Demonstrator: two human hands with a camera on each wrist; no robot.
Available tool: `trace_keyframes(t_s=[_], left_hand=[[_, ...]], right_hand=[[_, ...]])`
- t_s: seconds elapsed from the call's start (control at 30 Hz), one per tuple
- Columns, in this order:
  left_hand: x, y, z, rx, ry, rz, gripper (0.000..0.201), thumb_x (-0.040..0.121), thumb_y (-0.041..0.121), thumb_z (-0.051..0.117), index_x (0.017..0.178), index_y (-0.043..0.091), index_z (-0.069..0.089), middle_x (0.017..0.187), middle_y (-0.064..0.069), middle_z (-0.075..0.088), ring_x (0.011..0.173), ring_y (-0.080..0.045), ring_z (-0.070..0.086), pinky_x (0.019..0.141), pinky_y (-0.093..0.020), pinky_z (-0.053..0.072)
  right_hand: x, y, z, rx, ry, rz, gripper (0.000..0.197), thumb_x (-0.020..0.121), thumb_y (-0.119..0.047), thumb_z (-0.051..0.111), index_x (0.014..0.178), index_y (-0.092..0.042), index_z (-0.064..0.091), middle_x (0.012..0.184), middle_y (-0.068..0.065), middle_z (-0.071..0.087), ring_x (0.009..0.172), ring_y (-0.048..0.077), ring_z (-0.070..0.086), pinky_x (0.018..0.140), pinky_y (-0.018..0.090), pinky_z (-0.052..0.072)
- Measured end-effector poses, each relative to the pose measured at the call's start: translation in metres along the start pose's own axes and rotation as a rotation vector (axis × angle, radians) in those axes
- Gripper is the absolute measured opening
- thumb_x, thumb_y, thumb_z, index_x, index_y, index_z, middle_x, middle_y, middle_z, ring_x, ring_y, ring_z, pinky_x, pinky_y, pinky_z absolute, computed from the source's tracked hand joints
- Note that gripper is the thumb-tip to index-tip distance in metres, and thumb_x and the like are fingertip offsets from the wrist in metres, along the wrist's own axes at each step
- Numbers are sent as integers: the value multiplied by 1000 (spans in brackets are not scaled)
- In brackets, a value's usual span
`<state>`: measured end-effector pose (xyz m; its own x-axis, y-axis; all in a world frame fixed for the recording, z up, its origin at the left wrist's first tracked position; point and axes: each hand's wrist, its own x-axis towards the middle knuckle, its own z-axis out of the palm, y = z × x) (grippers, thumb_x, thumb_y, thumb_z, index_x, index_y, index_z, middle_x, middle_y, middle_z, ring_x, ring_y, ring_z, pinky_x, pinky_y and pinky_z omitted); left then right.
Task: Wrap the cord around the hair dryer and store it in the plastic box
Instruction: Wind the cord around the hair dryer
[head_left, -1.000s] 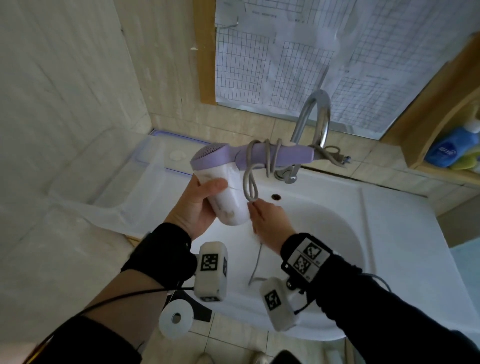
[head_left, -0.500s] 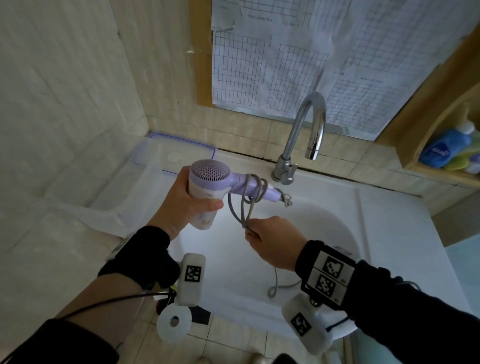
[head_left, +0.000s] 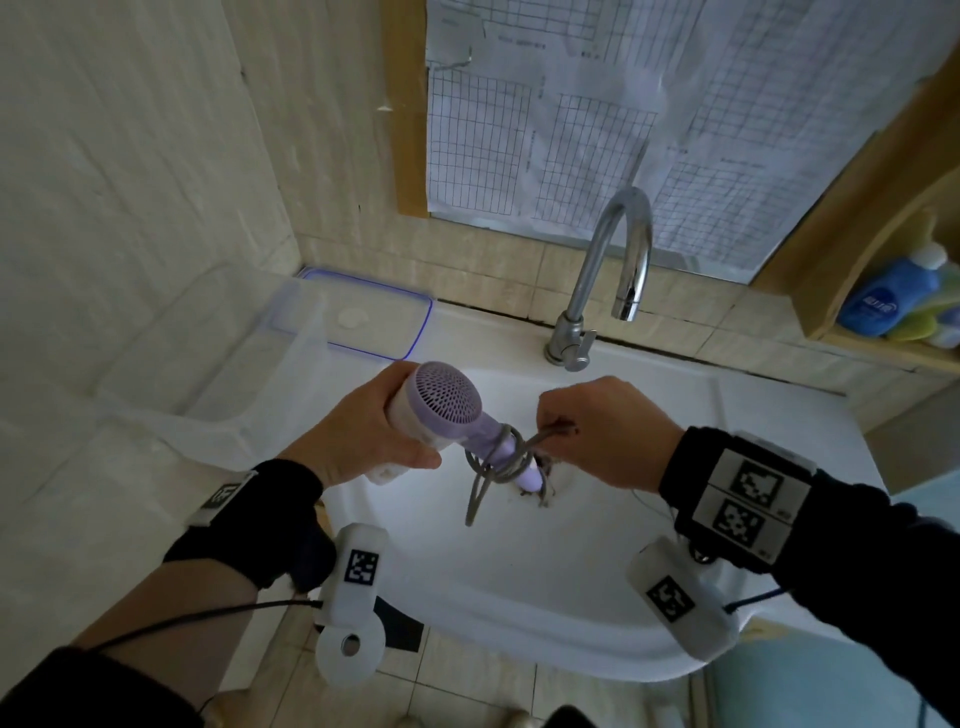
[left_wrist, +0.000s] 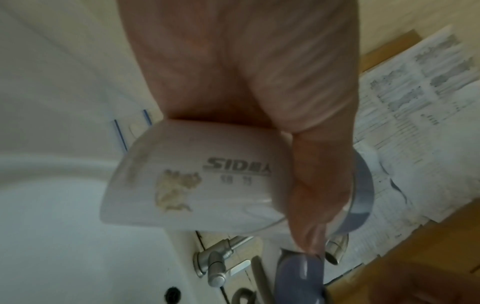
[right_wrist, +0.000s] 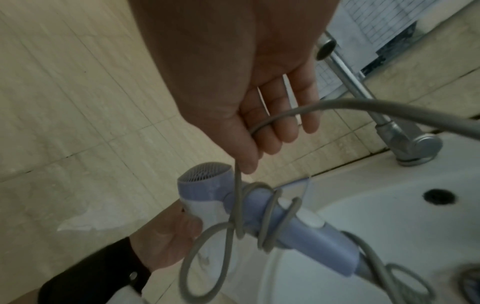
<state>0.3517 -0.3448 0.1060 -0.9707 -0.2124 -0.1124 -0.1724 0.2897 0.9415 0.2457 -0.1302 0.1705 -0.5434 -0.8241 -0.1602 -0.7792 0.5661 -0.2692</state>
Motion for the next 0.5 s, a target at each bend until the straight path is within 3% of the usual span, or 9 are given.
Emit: trace_keyframes(t_s=[0.07,0.2,0.3,0.37,0.5], left_hand=[[-2,4,-1,-40,-49,0,73,36,32,80,103,42,52,103,10,65,91,-11,63,70,-21,51],[-4,8,-7,-141,-163,0,76,38,23,81,109,36,56,104,4,70,95,-13,66,77,-29,57],[-4,9,-12,-299,-259,5,78,40,12,78,114,25,56,98,5,73,91,-11,68,73,-26,56],[-5,10,-14,-404,-306,6,79,37,8,79,112,18,57,92,3,75,85,-11,69,69,-26,56],[-6,8,-16,-589,-392,35,67,31,24,92,95,17,75,84,-4,76,77,-16,70,66,-28,57]], right_hand=[[0,4,-7,51,27,-14,14,86,-28,57,82,-17,64,79,0,65,74,18,59,70,25,43],[6,15,-15,231,-1,-3,18,77,-29,70,84,-13,69,91,4,73,87,15,67,83,27,52],[10,22,-20,450,-21,62,15,74,-23,73,79,-9,69,76,0,70,70,2,63,69,12,50],[11,23,-22,558,-41,61,14,75,-17,72,80,-4,69,70,1,67,62,0,60,62,4,47],[10,23,-23,720,-126,33,4,78,-6,68,79,-4,65,68,2,67,61,4,63,66,11,53]])
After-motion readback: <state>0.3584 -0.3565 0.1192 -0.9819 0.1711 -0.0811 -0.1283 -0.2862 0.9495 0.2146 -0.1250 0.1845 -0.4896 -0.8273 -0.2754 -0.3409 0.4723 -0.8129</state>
